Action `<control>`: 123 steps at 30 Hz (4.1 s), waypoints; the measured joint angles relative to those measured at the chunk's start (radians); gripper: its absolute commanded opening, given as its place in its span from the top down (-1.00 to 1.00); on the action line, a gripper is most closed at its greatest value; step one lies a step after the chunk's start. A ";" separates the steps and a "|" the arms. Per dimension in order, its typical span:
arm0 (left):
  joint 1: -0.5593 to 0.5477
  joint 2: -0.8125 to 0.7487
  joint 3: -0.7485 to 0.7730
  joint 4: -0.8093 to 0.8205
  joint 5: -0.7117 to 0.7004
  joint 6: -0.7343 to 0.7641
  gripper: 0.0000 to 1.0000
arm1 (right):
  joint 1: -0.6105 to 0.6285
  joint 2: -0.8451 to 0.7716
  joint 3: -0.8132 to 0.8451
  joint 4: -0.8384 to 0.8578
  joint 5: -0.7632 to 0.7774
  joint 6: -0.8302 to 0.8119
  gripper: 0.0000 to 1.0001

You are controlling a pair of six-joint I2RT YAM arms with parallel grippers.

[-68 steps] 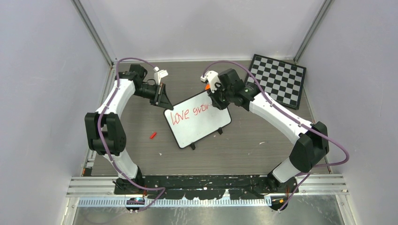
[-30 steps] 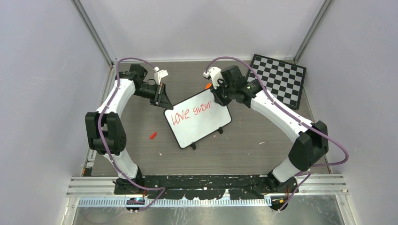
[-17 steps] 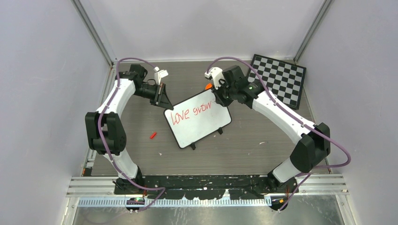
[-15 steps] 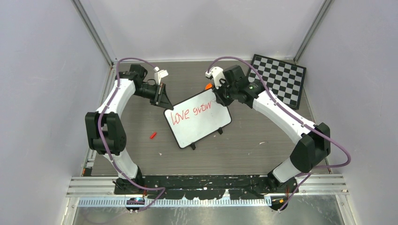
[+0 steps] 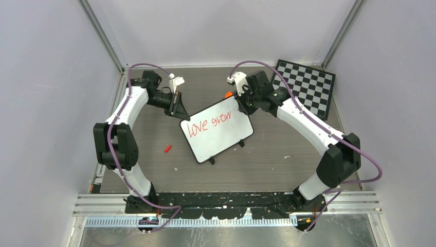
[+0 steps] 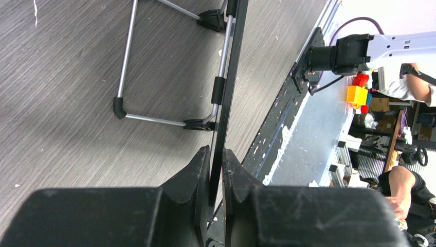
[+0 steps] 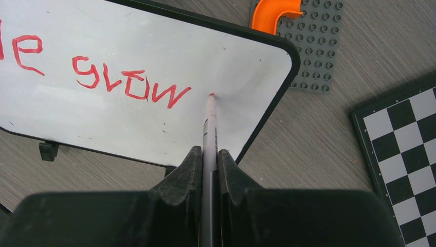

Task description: Write a sentence on the whiteboard

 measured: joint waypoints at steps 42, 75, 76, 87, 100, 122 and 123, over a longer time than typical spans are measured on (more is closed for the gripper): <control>-0.004 0.006 0.008 -0.003 0.000 -0.003 1.00 | -0.028 0.002 -0.038 -0.009 -0.019 -0.009 0.99; -0.010 0.008 0.016 -0.023 -0.015 0.000 0.18 | 0.031 -0.035 -0.030 -0.080 -0.107 0.013 0.99; -0.010 0.010 0.023 -0.023 -0.025 0.002 0.05 | 0.035 -0.049 -0.030 -0.094 -0.119 0.014 1.00; -0.003 -0.024 0.017 -0.024 -0.076 0.013 -0.17 | 0.150 -0.120 -0.080 -0.124 -0.179 0.061 0.99; -0.007 -0.088 -0.076 0.000 -0.094 0.021 -0.14 | 0.229 -0.114 -0.211 0.051 -0.192 0.138 0.99; -0.037 -0.042 -0.079 0.028 -0.087 0.018 0.56 | 0.235 -0.105 -0.238 0.231 -0.190 0.195 0.99; -0.038 -0.042 -0.079 0.027 -0.084 0.018 0.61 | 0.236 -0.104 -0.238 0.231 -0.190 0.199 0.99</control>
